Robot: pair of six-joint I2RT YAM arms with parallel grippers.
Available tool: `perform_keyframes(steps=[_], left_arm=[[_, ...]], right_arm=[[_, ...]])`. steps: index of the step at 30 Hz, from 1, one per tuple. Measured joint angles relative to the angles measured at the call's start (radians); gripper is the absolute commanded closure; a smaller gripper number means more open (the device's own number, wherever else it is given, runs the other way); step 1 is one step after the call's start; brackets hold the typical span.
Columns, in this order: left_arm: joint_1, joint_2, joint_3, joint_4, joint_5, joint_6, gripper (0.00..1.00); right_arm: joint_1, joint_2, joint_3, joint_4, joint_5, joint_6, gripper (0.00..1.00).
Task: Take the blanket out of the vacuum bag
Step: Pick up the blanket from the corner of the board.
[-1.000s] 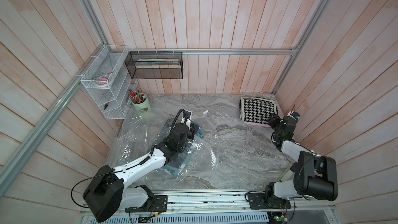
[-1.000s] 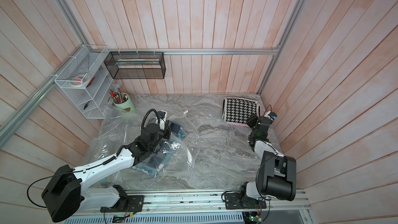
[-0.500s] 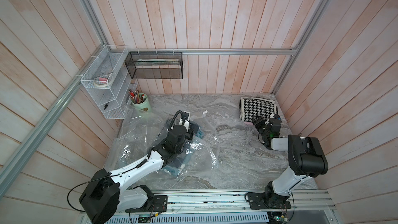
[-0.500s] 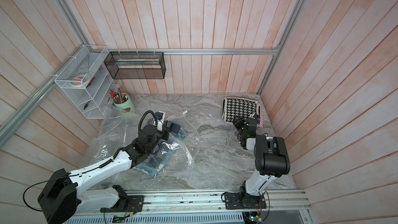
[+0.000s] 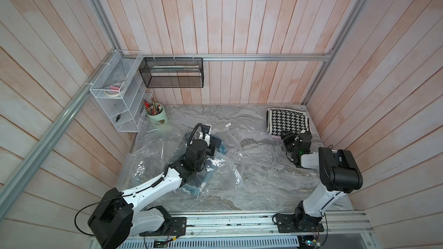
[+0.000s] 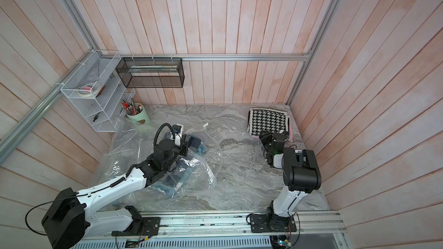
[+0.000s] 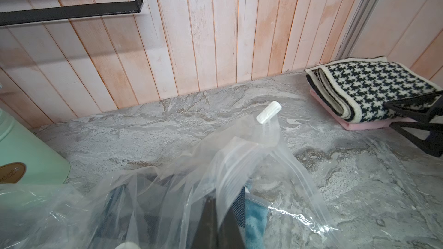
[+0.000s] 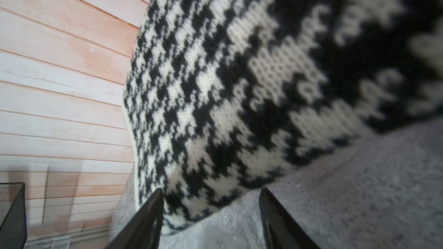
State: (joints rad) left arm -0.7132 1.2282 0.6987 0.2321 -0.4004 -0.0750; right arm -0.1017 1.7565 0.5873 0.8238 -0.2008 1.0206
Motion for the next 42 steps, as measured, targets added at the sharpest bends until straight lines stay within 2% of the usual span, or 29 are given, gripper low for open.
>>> perform_keyframes(steps=[8,11,13,14,17,18,30,36,42], left_arm=[[0.0,0.0,-0.005,0.0,0.0,0.0,1.0],[0.0,0.0,-0.005,0.0,-0.001,0.0,1.0],[0.0,0.0,-0.005,-0.001,-0.001,0.0,1.0],[0.0,0.0,-0.005,-0.001,-0.001,0.0,1.0],[0.0,0.0,-0.005,-0.002,-0.001,0.001,1.0],[0.0,0.0,-0.005,-0.003,-0.002,0.001,1.0],[0.0,0.0,-0.005,-0.008,-0.002,0.004,1.0],[0.0,-0.007,-0.005,-0.01,-0.002,0.004,1.0],[0.0,-0.03,-0.005,-0.022,-0.014,0.007,1.0]], right_arm=[[-0.034,0.034,0.013,0.047,0.0,0.008,0.36],[-0.057,0.072,0.046,0.06,-0.011,0.013,0.39],[-0.074,0.103,0.073,0.072,-0.029,0.024,0.49],[-0.083,0.117,0.085,0.079,-0.038,0.031,0.59],[-0.101,0.146,0.109,0.094,-0.071,0.036,0.97],[-0.105,0.151,0.115,0.096,-0.078,0.037,1.0],[-0.109,0.159,0.259,0.117,-0.209,0.063,1.0],[-0.111,0.177,0.415,0.12,-0.268,0.058,1.0],[-0.125,0.275,0.575,0.195,-0.329,0.087,1.0]])
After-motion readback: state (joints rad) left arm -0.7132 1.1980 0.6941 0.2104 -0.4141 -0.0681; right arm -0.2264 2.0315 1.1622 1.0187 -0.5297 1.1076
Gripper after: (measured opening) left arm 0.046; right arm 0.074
